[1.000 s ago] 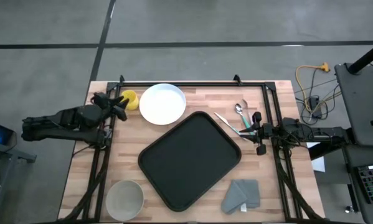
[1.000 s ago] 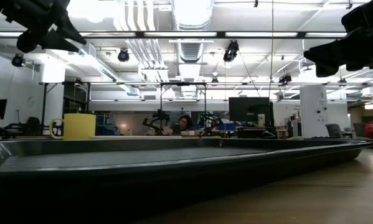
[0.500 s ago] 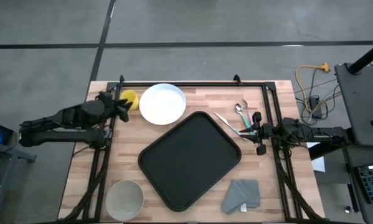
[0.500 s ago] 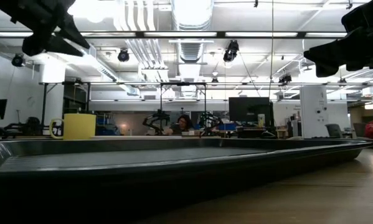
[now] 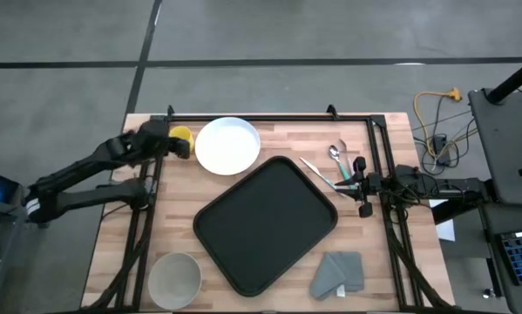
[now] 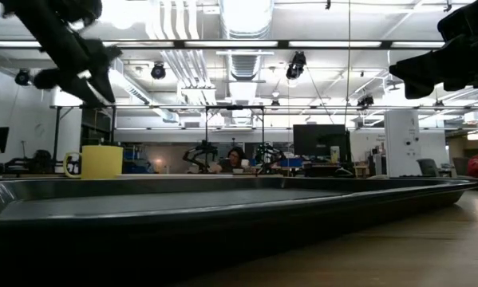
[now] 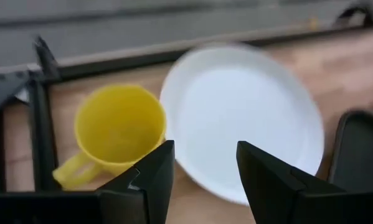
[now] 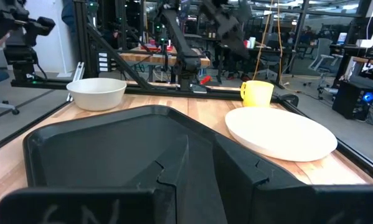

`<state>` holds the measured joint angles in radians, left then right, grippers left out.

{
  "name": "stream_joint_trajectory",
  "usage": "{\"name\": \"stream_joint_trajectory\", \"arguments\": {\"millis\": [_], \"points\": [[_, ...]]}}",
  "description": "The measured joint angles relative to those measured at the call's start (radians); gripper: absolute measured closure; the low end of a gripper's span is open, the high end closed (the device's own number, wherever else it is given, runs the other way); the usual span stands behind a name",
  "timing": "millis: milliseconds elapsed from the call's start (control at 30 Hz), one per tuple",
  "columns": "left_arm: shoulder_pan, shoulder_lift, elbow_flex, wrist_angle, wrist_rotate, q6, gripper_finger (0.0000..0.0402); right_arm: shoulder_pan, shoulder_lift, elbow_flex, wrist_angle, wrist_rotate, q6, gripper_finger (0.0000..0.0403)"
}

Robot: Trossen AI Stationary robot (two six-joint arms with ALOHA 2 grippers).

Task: Set up tray
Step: Put the yellow mug on the black serving tray

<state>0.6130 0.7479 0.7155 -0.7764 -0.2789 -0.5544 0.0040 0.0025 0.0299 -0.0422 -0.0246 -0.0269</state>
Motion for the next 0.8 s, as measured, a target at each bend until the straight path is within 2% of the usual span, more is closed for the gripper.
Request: {"name": "stream_joint_trajectory", "arguments": {"millis": [133,333,533,800], "points": [[0.143,0.087,0.005,0.020,0.147,0.085,0.0242,0.000,0.000,0.000,0.000,0.000,0.000,0.0335],[0.297,0.203,0.006,0.057,0.253,0.153,0.0242,0.000,0.000,0.000,0.000,0.000,0.000,0.0335],[0.332,0.299,0.007,0.081,0.306,0.217,0.0242,0.000,0.000,0.000,0.000,0.000,0.000,0.0335],[0.331,0.413,0.057,0.078,0.311,0.241,0.0242,0.000,0.000,0.000,0.000,0.000,0.000,0.0335]]}}
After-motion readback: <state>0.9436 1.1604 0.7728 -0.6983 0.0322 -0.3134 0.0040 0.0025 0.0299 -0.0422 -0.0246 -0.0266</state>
